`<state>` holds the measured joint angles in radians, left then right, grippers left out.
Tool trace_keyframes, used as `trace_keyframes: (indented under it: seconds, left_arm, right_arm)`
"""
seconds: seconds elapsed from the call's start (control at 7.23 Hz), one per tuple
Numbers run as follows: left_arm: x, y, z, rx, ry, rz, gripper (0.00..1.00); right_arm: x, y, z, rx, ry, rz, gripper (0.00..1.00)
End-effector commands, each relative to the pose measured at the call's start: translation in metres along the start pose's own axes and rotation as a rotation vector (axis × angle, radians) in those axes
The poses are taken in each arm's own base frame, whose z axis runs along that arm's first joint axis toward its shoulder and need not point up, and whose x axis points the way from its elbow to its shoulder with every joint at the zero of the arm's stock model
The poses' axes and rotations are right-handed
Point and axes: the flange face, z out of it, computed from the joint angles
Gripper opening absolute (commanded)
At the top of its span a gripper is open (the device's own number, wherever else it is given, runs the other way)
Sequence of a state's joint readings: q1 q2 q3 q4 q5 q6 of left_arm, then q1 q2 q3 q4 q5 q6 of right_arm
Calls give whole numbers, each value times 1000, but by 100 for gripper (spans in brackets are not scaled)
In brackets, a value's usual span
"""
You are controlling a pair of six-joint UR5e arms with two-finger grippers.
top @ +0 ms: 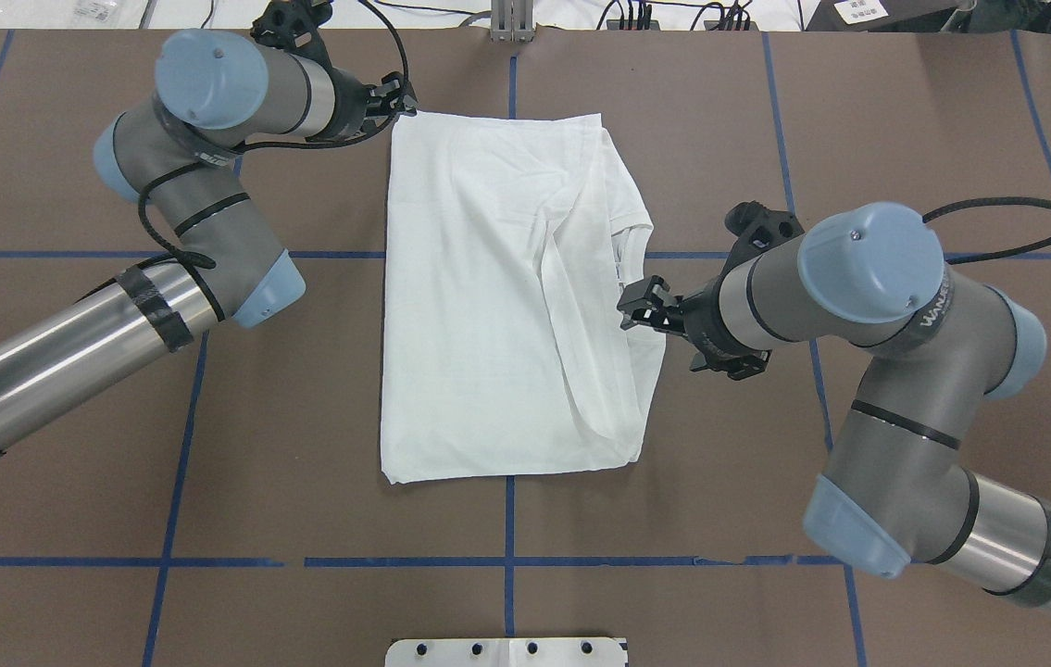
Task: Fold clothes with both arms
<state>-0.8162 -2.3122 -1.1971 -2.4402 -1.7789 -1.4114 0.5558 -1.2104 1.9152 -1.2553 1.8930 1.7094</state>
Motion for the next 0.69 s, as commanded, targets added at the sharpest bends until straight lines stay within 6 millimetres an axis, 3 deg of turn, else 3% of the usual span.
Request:
trace_keyframes:
  seconds: [0.0,0.14,0.28,0.55]
  left_arm:
    - [-15,4,-12,-12,6,2,64]
    - [-21,6,-20,-10,12,2,64]
    - [-26,7,-22,-10,10,2,65]
    - [-28,8,-22,-12,9,1,65]
  right_arm:
    - [-7,46,27,-42,17,-85,100]
    - [-17,53,36,-39,15,-192,87]
    - [-15,55,42,-45,22,-302,69]
    - [-22,57,43,-50,32,-456,63]
